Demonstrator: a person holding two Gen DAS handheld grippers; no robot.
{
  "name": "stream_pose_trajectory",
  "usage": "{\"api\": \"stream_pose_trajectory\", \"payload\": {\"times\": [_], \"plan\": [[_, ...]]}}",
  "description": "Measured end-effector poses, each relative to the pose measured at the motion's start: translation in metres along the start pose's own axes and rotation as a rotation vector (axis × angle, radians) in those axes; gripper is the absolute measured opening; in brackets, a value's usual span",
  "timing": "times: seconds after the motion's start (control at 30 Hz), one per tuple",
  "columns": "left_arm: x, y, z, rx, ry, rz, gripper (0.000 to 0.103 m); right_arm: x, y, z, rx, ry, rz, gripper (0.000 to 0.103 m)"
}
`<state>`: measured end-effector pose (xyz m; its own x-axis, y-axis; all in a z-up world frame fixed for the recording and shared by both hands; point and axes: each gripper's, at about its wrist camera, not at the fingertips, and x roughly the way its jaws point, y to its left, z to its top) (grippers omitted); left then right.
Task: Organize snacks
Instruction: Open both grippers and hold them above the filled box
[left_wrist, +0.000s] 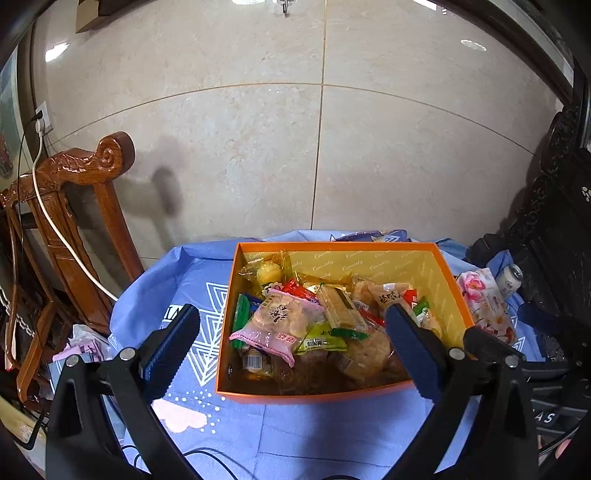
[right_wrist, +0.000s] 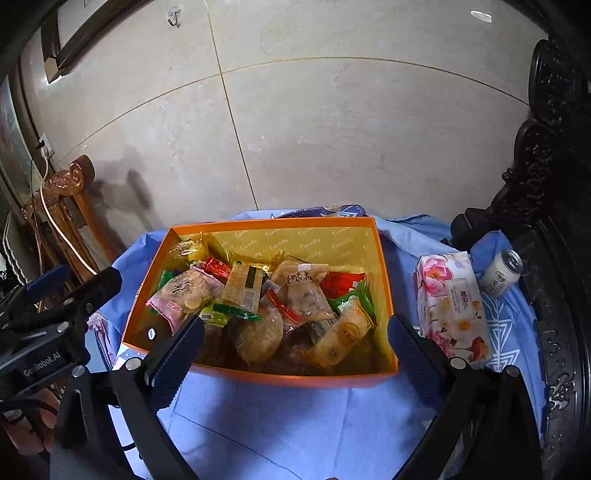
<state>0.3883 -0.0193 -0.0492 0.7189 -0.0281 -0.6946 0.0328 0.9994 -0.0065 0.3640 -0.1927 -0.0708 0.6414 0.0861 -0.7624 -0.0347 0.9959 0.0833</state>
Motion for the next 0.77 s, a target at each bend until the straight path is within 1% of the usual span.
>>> {"api": "stream_pose_trajectory", "payload": {"times": [0.27,0.4,0.47,0.63,0.77], "plan": [[-0.0009,-0.0003,-0.0032,0.000,0.009,0.001,0.099,0.0000,0.0007,-0.0008,0.004,0.008,-0.002,0.100],[-0.0022,0.0006,-0.0039,-0.008,-0.005,0.018,0.099,0.0015,0.0003,-0.0016,0.011,0.013,-0.004,0.100],[-0.0022,0.0013,-0.0035,-0.014,-0.006,0.012,0.099,0.0018,0.0005,-0.0018,0.015,0.014,-0.005,0.100],[-0.0009,-0.0016,-0.0024,0.010,0.009,0.013,0.099,0.0019,0.0008,-0.0018,0.018,0.014,-0.004,0.100],[-0.0038,-0.0009,-0.0035,0.013,0.000,0.024,0.099,0.0017,0.0018,-0.0030,0.020,0.017,0.000,0.100]]}}
